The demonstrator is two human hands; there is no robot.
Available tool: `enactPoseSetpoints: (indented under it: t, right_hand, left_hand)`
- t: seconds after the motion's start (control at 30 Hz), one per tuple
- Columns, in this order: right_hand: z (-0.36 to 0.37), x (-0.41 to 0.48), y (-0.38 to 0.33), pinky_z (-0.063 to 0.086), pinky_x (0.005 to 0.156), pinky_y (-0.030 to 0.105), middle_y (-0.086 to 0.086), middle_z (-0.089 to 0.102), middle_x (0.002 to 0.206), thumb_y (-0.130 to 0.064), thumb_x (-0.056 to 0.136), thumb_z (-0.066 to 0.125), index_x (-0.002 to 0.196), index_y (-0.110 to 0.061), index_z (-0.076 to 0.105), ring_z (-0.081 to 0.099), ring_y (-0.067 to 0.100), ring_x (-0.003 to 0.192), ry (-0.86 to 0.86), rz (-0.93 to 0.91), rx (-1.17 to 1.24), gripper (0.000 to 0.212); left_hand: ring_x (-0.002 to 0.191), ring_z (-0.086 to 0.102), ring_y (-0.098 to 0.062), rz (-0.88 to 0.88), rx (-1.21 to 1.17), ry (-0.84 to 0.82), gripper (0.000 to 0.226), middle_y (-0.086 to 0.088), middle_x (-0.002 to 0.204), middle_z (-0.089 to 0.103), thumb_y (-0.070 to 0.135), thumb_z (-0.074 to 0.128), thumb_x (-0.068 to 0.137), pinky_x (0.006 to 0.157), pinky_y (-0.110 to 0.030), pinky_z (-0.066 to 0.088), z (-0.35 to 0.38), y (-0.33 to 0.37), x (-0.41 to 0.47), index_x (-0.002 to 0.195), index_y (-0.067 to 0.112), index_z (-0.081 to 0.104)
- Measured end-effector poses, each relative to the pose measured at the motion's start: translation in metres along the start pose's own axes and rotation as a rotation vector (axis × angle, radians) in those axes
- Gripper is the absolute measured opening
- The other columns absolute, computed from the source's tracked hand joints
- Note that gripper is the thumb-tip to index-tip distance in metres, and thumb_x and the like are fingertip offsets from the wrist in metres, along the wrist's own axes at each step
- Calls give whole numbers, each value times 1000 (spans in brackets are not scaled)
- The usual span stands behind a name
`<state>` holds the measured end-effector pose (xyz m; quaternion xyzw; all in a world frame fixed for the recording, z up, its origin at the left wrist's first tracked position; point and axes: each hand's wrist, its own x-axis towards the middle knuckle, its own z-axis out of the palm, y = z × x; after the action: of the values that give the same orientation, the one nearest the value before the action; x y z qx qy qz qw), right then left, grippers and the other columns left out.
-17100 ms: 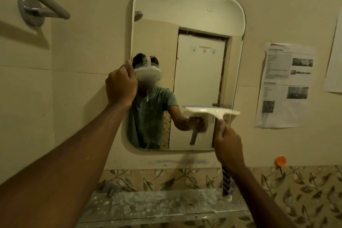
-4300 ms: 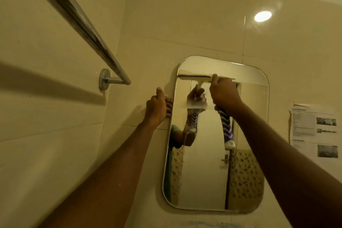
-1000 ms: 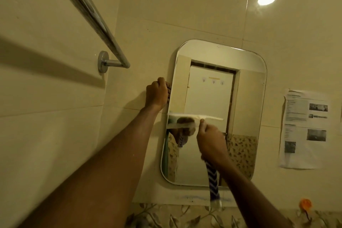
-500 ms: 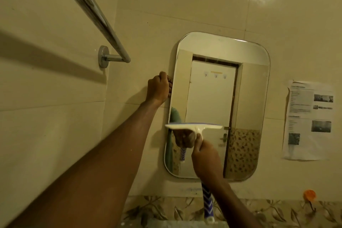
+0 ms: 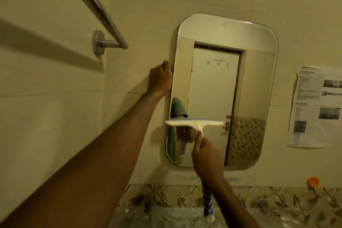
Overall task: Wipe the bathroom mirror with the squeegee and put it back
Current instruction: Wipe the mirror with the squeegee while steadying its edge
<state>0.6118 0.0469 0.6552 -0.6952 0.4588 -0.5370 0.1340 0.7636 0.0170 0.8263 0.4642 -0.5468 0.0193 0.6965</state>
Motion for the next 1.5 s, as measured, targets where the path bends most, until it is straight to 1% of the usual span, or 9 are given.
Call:
enactPoseSetpoints:
  t: [0.1,0.17,0.23,0.37,0.67,0.9,1.03,1.23,1.5]
  right_hand:
    - [14,-31,23,30,40,12,-7,52,59,-39,102,28,77,-22,54,47,3,47,-71,90,-122,40]
    - [11,-34,22,32,39,13,-7,52,58,-38,103,28,76,-21,54,46,3,47,-84,82,-129,41]
    - [0,-22,7,36,39,11,-6,50,56,-36,103,29,72,-21,53,43,3,45,-43,14,-65,42]
    - [-21,20,-24,32,39,9,-7,53,58,-35,104,31,72,-21,53,47,3,48,82,-107,11,42]
    - [21,-44,50,40,41,20,-3,56,57,-39,103,28,73,-22,54,50,7,45,-58,35,-119,42]
    - [-3,-15,18,33,36,10,-7,50,56,-35,104,28,74,-18,52,44,3,46,-17,-7,-96,42]
    - [-7,0,7,28,41,10,-9,50,59,-33,104,29,77,-19,53,47,2,50,19,-51,-69,39]
    - [30,-64,63,39,40,21,-4,54,55,-36,103,31,72,-19,55,47,6,43,-65,87,-139,43]
    - [12,-34,32,30,35,14,-1,49,52,-33,105,29,66,-21,48,42,9,43,9,13,-87,45]
  left_hand:
    - [79,63,-30,19,51,-35,44,-20,85,64,27,26,103,80,-43,56,1,-4,-2,83,5,59]
    - [62,53,-15,40,110,-31,45,-2,65,53,28,27,104,66,-35,48,4,-12,-11,70,14,52]
    - [59,53,-19,43,134,-25,44,-1,61,50,28,29,103,57,-34,43,5,-21,-26,74,9,55]
    - [69,61,-37,-20,74,19,49,-11,68,57,32,31,102,63,-44,54,6,-33,-37,70,6,57]
    - [83,66,-36,-82,82,35,63,-22,84,69,47,25,94,81,-51,55,7,-43,-35,84,2,66]
    - [79,66,-36,-128,74,35,59,-22,82,69,43,27,97,77,-50,56,7,-46,-46,79,1,66]
    - [77,66,-35,-120,67,46,57,-23,80,69,38,28,98,76,-50,57,7,-46,-46,79,0,65]
    - [75,68,-34,-113,35,39,60,-22,77,69,41,29,95,73,-51,57,9,-51,-45,78,-3,66]
    - [76,68,-34,-103,61,45,57,-24,81,69,35,29,97,71,-50,58,8,-48,-47,81,-4,67]
